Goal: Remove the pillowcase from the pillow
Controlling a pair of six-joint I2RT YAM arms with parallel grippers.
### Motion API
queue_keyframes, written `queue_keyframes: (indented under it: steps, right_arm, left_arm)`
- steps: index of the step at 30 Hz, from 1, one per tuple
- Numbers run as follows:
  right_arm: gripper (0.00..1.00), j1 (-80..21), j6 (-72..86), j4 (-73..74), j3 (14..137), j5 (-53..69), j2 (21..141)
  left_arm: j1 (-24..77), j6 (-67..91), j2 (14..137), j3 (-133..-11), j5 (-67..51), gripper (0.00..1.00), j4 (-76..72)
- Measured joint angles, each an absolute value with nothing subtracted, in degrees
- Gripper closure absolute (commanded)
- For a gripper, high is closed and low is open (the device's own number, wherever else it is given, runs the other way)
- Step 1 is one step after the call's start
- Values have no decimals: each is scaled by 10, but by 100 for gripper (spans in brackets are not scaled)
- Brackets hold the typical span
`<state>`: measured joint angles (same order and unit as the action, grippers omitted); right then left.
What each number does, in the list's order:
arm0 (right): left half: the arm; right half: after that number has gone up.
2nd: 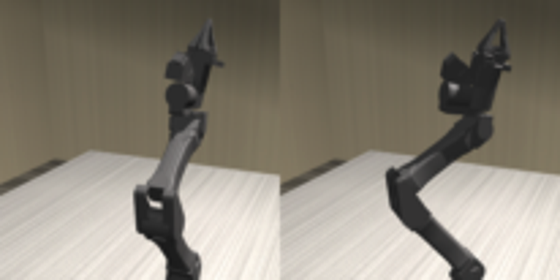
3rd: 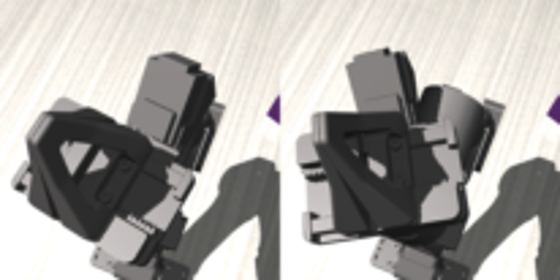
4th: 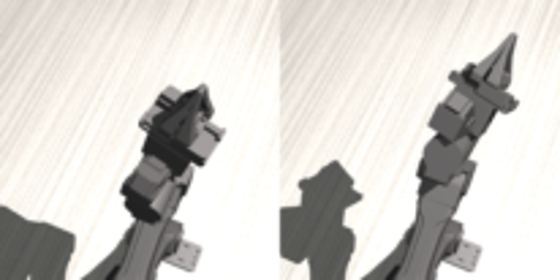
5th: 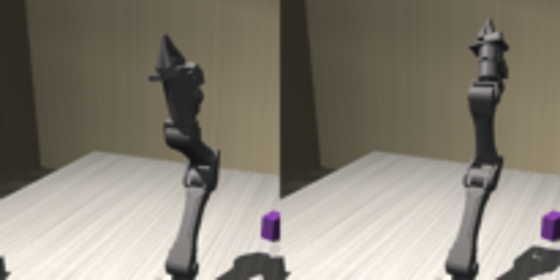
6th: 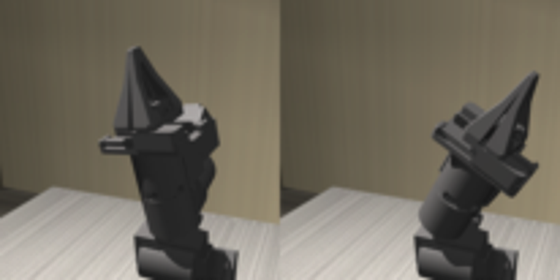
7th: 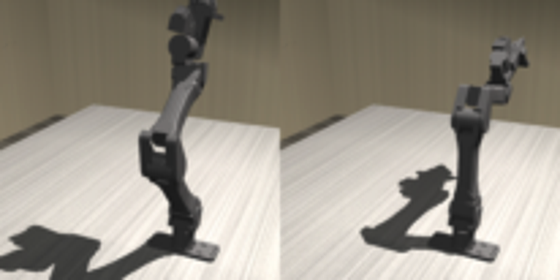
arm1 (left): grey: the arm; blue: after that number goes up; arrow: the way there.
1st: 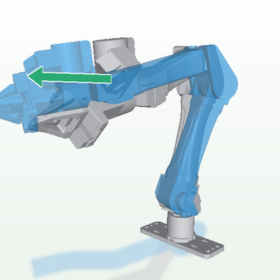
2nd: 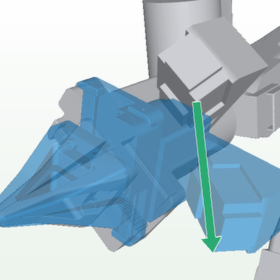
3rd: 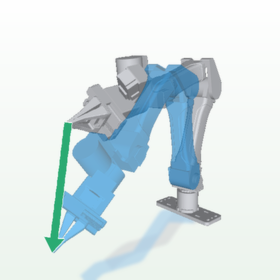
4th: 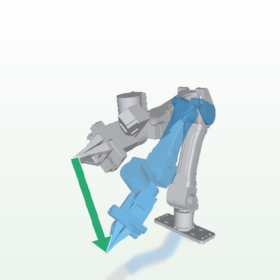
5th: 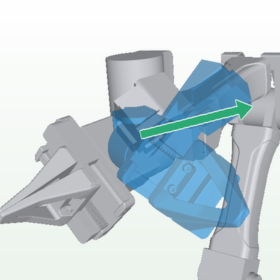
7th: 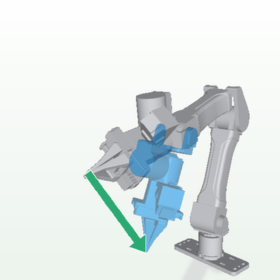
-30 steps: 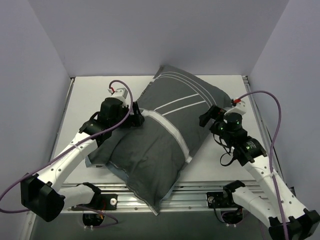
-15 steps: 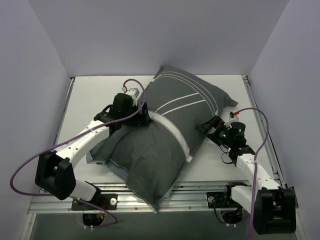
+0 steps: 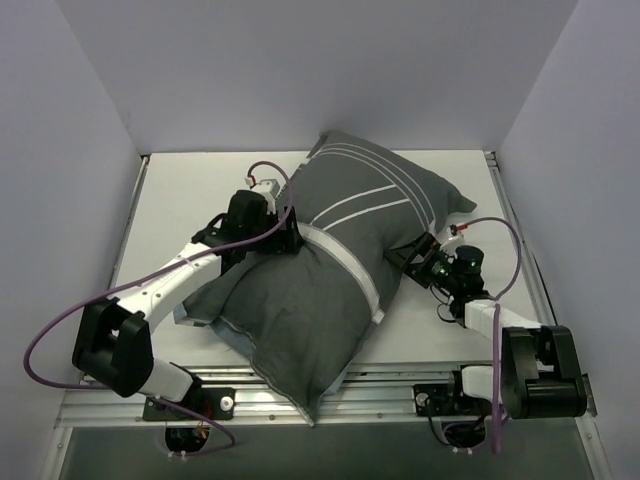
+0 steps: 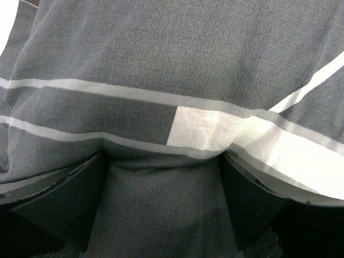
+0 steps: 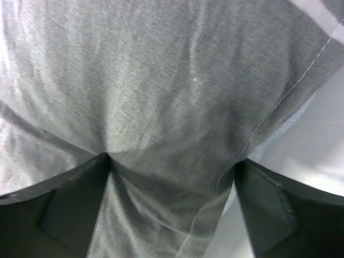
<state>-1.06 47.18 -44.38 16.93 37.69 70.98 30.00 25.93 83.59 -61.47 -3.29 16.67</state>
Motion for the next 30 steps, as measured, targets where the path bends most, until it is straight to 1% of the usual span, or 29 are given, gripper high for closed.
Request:
queue_keyframes:
  steps: [1,3,4,6,7,8,12,15,19,23,26,28,30]
  right_arm:
    - [34,-11,472,-449,169,379,712]
    - [53,-11,471,-463,168,386,715]
    - [68,-11,472,-468,168,389,715]
    - [81,-11,472,-472,168,393,714]
    - [96,-11,469,-468,169,393,710]
    - [100,-11,461,-453,172,393,700]
    - [100,-12,410,-304,235,380,638]
    - [100,-15,366,-172,321,353,585]
    - [100,-26,342,-73,444,324,546]
    - [100,-35,326,20,591,306,545]
    - [100,-38,316,91,701,304,570]
    - [100,-47,314,115,754,304,593]
    - [100,-73,310,123,783,296,616]
  left_arm:
    - [300,260,836,-613,-33,6,164]
    - [300,261,837,-612,-33,6,160]
    - [300,261,839,-612,-33,6,159]
    - [300,261,842,-612,-33,6,157]
    - [300,261,843,-612,-33,6,156]
    - [300,261,843,-612,-33,6,156]
    - [306,254,844,-626,-28,6,166]
    - [314,249,844,-647,-22,6,178]
    - [336,238,852,-693,-12,6,205]
    - [369,237,877,-756,-22,6,226]
    - [411,246,891,-789,-33,6,225]
    - [445,255,892,-795,-41,6,218]
    - [469,267,891,-791,-51,6,208]
